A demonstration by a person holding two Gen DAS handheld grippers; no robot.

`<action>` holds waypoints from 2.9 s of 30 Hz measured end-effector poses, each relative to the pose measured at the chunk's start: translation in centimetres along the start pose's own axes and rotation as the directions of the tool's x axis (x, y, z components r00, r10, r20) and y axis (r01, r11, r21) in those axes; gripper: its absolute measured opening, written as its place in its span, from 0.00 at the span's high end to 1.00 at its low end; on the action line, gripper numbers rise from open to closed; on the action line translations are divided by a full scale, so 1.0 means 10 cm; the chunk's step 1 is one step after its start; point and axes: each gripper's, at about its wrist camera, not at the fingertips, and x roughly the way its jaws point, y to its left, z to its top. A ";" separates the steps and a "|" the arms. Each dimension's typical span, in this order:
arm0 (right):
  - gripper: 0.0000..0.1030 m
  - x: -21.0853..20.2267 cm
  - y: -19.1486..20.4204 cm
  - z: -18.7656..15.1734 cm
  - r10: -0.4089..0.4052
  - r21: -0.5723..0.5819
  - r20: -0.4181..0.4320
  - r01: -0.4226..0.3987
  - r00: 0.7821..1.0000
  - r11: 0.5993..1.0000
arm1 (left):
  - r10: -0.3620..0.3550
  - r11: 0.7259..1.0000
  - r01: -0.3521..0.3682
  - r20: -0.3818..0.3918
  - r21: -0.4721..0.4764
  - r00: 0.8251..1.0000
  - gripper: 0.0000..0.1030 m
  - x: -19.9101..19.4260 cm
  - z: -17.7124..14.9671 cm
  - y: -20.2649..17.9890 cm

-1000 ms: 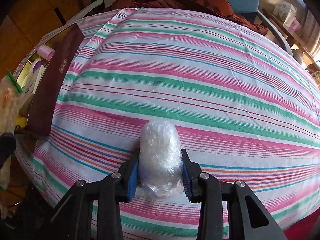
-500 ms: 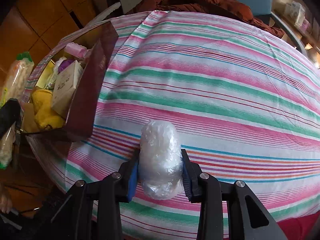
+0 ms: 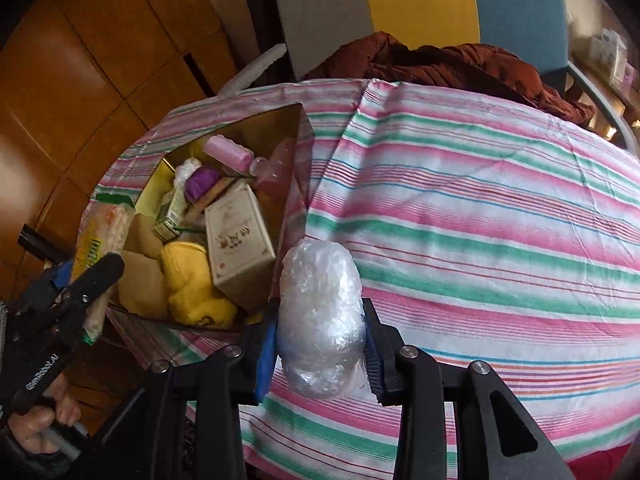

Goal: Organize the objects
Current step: 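Lower the cracker pack and wrapped ball into the gold tray, open both tools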

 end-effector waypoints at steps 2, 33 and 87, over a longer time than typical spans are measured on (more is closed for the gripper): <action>0.64 0.02 0.14 0.10 0.018 -0.024 0.020 -0.018 1.000 1.000 | 0.022 0.999 -0.022 0.003 -0.035 1.000 0.55 -0.04 -0.01 0.19; 0.62 0.75 1.35 0.61 0.145 -0.263 -0.051 -0.153 0.988 0.953 | -0.056 0.948 0.033 -0.063 -0.316 0.996 0.55 0.45 0.37 1.21; 0.57 0.82 1.43 0.15 0.082 -0.318 -0.035 -0.089 0.996 0.944 | 0.183 0.964 -0.191 -0.064 -0.184 0.981 0.51 0.15 -0.04 0.90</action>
